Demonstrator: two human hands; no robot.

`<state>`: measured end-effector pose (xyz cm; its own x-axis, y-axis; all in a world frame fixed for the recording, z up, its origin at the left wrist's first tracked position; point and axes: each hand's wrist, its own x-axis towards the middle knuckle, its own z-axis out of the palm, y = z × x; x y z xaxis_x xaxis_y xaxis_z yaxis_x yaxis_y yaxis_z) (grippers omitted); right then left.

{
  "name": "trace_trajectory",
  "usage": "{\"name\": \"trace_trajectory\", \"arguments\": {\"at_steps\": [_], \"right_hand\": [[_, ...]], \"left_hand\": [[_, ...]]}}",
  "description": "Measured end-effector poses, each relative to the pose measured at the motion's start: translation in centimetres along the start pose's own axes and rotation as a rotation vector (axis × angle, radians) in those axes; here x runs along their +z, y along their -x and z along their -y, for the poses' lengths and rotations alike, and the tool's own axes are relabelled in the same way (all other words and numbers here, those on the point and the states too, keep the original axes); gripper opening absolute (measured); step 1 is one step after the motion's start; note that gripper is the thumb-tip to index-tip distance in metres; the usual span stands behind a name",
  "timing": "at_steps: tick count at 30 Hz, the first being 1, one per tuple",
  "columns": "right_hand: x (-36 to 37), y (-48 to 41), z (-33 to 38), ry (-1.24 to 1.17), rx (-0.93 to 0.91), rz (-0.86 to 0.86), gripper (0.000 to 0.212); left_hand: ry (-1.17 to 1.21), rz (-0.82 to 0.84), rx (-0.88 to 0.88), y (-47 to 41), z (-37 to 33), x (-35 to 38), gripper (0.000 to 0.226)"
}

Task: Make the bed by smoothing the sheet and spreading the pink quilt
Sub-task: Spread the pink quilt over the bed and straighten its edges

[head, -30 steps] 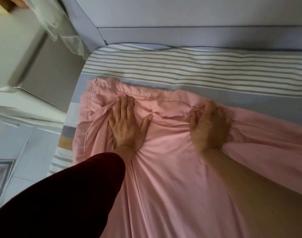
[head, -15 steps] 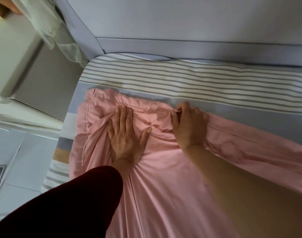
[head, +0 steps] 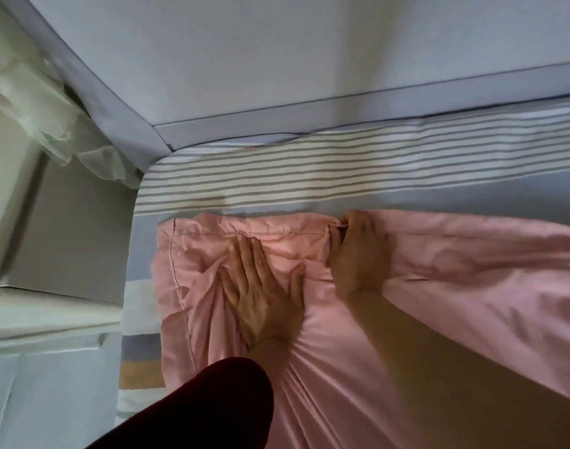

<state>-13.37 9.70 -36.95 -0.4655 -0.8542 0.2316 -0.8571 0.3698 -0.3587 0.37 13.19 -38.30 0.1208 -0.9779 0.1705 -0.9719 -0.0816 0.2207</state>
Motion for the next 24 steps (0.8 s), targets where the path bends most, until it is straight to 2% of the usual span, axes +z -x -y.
{"name": "trace_trajectory", "arguments": {"at_steps": [4,8,11,14,16,19,24], "right_hand": [[0.5,1.9,2.4,0.12,0.226,0.012,0.029],[1.9,2.6,2.4,0.224,0.217,-0.102,0.025],[2.7,2.4,2.4,0.218,0.176,-0.214,0.031],[2.6,2.5,2.1,0.241,0.171,-0.233,0.019],[2.7,2.5,1.9,0.238,0.176,-0.228,0.015],[3.1,2.4,2.0,0.239,0.181,-0.243,0.015],[3.4,2.0,1.9,0.257,0.167,-0.268,0.014]], "left_hand": [[0.079,-0.04,0.063,-0.1,0.4,0.0,0.084],[0.191,0.043,0.124,-0.2,0.2,-0.3,0.079],[0.194,0.051,0.359,-4.1,0.7,-0.6,0.065],[0.156,0.102,0.675,-9.9,2.6,-1.1,0.036],[0.206,0.142,0.8,-12.0,4.2,-1.0,0.025],[0.341,0.132,0.708,-12.2,5.1,-0.3,0.033],[0.288,0.063,0.662,-12.4,4.5,0.4,0.036]]}}
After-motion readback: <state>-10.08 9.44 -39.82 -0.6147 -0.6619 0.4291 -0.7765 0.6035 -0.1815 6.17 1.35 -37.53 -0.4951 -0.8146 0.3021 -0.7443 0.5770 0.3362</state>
